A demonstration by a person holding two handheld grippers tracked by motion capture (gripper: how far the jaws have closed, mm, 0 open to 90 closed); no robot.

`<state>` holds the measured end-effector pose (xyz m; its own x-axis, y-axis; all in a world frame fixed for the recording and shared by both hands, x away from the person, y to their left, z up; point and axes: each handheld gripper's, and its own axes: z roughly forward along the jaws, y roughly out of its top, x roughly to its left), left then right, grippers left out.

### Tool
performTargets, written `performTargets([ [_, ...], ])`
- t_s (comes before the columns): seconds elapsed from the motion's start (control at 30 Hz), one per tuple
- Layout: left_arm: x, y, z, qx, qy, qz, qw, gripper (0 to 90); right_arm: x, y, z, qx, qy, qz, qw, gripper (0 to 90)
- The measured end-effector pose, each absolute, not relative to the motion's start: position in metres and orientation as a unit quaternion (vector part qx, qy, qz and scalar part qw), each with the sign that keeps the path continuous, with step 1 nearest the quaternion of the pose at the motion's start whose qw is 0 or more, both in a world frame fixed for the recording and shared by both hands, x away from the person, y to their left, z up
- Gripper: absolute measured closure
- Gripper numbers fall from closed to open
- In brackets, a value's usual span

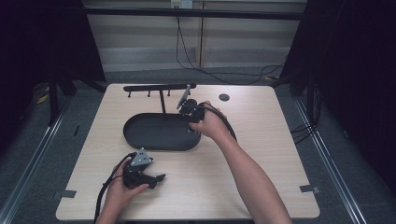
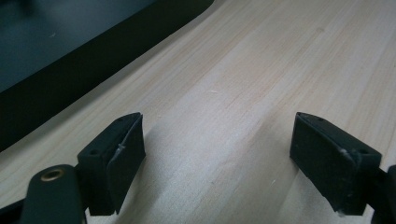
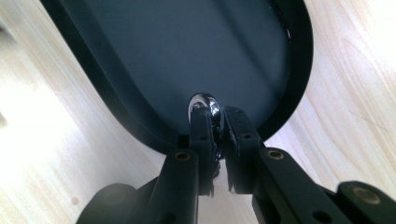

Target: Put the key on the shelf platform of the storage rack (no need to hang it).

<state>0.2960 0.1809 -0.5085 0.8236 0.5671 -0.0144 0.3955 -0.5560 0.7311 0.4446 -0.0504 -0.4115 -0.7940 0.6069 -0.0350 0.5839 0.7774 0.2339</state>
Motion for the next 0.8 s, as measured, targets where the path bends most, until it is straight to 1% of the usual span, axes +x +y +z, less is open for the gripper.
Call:
performTargets([
  [0.53,0.296,0.181,-0.508,0.875,0.275,0.112,0.382,17.7,0.455,-0.038,-0.428,0.321,0.938,0.117,0.061,82.8],
  [0.8,0.296,0.180,-0.509,0.874,0.278,0.107,0.384,17.6,0.455,-0.031,-0.445,0.317,0.940,0.113,0.061,82.8],
])
